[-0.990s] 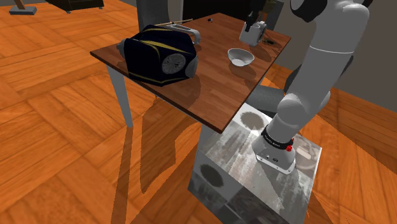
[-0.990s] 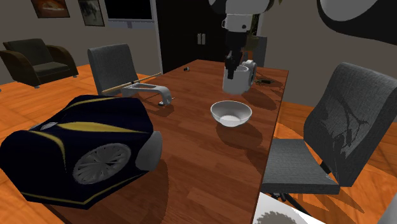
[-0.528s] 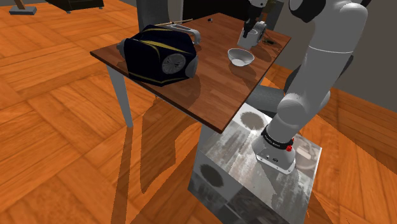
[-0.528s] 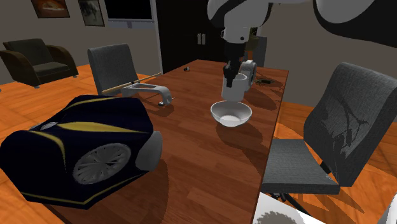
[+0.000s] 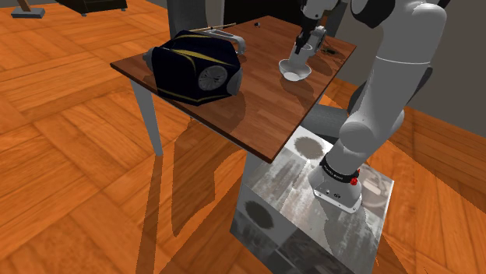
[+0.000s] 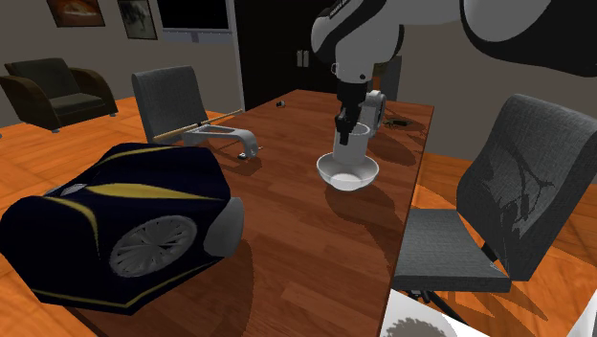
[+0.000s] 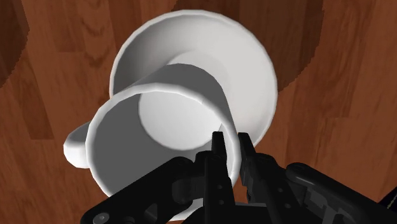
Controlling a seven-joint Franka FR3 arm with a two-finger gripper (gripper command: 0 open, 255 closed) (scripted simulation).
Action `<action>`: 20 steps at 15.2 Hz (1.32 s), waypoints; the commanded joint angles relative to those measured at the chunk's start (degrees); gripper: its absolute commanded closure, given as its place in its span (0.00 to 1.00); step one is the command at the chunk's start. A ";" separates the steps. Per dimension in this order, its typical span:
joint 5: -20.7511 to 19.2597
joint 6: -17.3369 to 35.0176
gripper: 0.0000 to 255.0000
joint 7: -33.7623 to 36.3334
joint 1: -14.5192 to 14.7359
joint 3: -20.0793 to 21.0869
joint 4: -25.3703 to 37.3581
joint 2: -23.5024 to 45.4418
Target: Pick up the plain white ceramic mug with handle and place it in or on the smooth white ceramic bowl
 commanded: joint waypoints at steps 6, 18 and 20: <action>0.60 2.32 1.00 -0.37 -0.06 0.22 -1.60 0.80; -0.25 -1.10 0.00 0.20 0.04 -0.09 0.88 -0.35; -0.83 -4.26 0.00 0.60 0.03 -0.30 3.42 -1.11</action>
